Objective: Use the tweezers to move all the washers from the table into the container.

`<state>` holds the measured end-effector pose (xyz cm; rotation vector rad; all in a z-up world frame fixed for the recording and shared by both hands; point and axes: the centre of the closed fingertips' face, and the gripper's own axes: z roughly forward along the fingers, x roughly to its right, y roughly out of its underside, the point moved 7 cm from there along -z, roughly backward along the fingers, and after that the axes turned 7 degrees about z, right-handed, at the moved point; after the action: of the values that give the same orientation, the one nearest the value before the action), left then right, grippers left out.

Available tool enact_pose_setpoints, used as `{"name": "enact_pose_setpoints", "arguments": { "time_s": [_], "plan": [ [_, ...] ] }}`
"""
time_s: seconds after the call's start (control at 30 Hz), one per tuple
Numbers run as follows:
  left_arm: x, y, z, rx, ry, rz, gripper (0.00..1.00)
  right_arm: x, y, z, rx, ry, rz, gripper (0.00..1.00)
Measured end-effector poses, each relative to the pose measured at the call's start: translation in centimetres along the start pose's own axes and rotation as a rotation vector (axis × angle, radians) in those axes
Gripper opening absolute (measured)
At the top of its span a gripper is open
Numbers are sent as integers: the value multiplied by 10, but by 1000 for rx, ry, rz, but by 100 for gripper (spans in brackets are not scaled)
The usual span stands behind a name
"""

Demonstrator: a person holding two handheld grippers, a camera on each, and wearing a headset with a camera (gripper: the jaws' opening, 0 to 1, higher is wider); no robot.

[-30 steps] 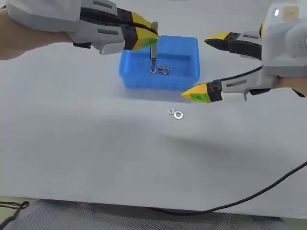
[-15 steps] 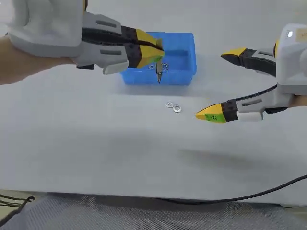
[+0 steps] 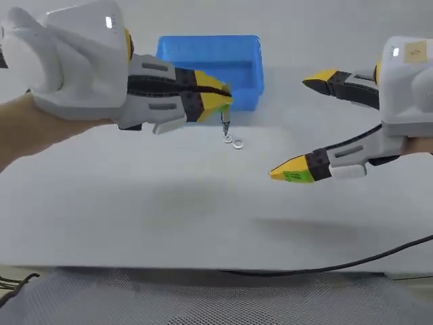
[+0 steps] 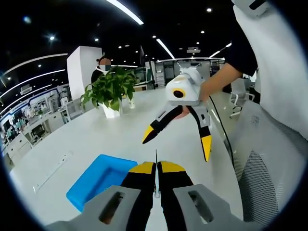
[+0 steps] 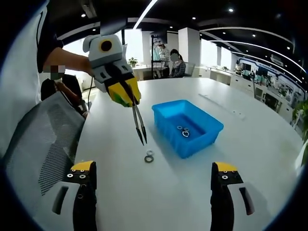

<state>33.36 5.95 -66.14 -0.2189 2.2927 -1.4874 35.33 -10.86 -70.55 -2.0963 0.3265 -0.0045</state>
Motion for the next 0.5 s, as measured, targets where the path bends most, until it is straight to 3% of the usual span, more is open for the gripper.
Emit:
{"name": "enact_pose_setpoints", "arguments": {
  "time_s": [0.23, 0.5],
  "plan": [
    [0, 3, 4, -8, -6, 17, 5, -2, 11, 3, -30, -24, 22, 100],
    [4, 9, 9, -11, 20, 19, 5, -2, 15, 7, -36, -35, 34, 100]
  ]
}}
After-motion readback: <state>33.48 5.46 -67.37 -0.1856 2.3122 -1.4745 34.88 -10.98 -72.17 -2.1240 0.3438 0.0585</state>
